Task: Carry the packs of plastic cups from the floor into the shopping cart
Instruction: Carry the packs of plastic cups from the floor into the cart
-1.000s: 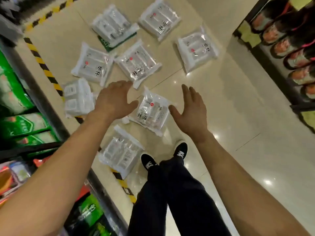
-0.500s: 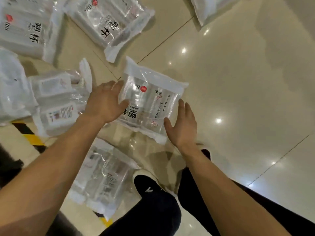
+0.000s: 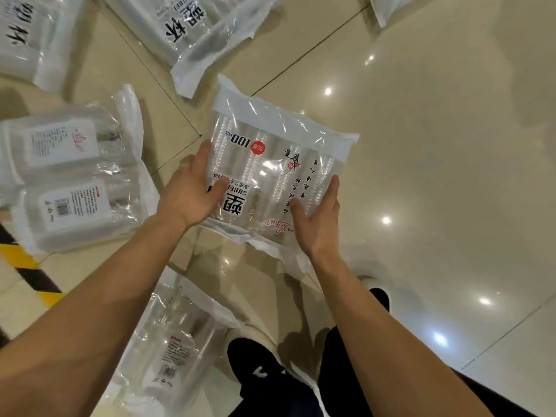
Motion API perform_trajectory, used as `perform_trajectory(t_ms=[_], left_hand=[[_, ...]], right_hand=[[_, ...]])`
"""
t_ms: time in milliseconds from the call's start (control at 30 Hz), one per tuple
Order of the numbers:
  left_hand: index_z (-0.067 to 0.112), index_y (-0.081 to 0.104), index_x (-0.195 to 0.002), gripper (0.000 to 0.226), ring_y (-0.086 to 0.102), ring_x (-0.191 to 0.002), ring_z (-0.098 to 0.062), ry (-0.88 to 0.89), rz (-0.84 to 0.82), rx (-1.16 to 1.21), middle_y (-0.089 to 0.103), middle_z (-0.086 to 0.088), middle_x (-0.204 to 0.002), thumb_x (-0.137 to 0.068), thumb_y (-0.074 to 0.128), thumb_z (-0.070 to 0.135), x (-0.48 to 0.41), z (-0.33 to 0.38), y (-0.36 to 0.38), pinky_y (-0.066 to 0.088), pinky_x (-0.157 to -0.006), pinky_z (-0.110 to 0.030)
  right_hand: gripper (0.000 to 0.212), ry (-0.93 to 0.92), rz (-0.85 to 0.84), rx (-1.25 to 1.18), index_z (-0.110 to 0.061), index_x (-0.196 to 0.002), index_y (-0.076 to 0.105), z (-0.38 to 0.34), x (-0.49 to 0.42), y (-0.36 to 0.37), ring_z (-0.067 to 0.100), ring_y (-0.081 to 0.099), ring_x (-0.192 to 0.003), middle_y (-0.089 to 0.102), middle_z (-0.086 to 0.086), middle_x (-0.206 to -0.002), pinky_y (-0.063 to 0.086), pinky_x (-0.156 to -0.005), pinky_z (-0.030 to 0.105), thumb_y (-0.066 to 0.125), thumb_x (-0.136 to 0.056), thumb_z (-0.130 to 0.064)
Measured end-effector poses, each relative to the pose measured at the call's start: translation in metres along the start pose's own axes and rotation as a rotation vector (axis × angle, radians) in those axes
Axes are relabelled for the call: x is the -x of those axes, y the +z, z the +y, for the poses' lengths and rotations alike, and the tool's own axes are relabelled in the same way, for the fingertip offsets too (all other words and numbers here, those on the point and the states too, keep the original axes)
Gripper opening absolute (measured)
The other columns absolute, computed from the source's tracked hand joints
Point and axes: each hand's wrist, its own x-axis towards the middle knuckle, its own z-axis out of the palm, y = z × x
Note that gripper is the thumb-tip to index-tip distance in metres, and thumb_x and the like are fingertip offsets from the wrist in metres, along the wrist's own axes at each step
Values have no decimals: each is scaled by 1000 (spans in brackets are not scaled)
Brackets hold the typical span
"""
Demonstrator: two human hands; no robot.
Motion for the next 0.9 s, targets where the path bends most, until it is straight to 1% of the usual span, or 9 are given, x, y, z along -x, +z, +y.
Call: perform_trajectory(t_ms=[167, 300, 367, 533, 633, 700, 767, 833, 900], left_hand=[[29, 7, -155, 73, 30, -140, -32, 49, 142, 44, 26, -17, -155, -97, 47, 48, 29, 57, -69, 31, -109, -45], [36, 14, -154, 67, 29, -141, -31, 55, 261, 61, 25, -16, -156, -96, 45, 52, 74, 124, -160, 28, -111, -43], [38, 16, -153, 66, 30, -141, -30, 66, 328, 97, 27, -14, -154, -95, 44, 55, 105, 162, -210, 28, -113, -43], [39, 20, -152, 65, 34, -137, -29, 97, 446, 169, 28, -14, -151, -95, 46, 54, 194, 270, -342, 33, -107, -40], [37, 22, -151, 65, 41, -130, -33, 144, 494, 187, 33, -17, -144, -94, 46, 55, 256, 330, -421, 38, -102, -43], [38, 24, -150, 63, 44, -125, -35, 172, 533, 177, 36, -18, -139, -93, 46, 56, 295, 367, -469, 41, -98, -44], [40, 25, -148, 61, 46, -122, -35, 205, 555, 159, 37, -17, -135, -93, 47, 55, 331, 403, -512, 42, -96, -44], [38, 23, -149, 63, 46, -122, -36, 232, 555, 143, 37, -18, -135, -93, 48, 53, 365, 435, -547, 41, -99, -43], [35, 21, -150, 66, 48, -116, -38, 277, 560, 125, 37, -19, -131, -93, 51, 49, 397, 464, -576, 41, -97, -42]], right_hand=[[86, -62, 87, -11, -25, -156, -1, -80, 16, -62, 12, 25, -135, 16, 4, -160, 21, -89, 11, 57, -95, -38], [83, -172, 118, 51, -28, -156, 1, -178, 51, -147, 23, 38, -133, 25, 10, -154, 30, -90, 24, 56, -94, -41], [81, -236, 131, 91, -27, -155, 3, -233, 74, -197, 26, 41, -131, 27, 12, -152, 32, -90, 27, 55, -95, -44], [76, -403, 174, 163, -29, -155, 7, -372, 146, -328, 20, 36, -127, 35, 10, -148, 32, -87, 29, 50, -96, -48], [73, -463, 224, 175, -29, -155, 10, -446, 203, -403, 18, 35, -131, 33, 8, -150, 29, -91, 27, 48, -96, -48], [71, -501, 265, 189, -28, -155, 11, -488, 241, -450, 19, 35, -132, 32, 7, -152, 29, -95, 28, 47, -97, -47], [71, -527, 293, 192, -28, -155, 12, -520, 276, -492, 24, 38, -133, 34, 9, -152, 33, -98, 34, 47, -97, -47], [71, -531, 324, 200, -28, -155, 10, -543, 308, -529, 28, 41, -130, 37, 12, -150, 36, -96, 37, 46, -97, -49], [72, -537, 363, 195, -29, -155, 9, -559, 341, -562, 29, 44, -128, 38, 14, -148, 36, -89, 35, 46, -97, -50]])
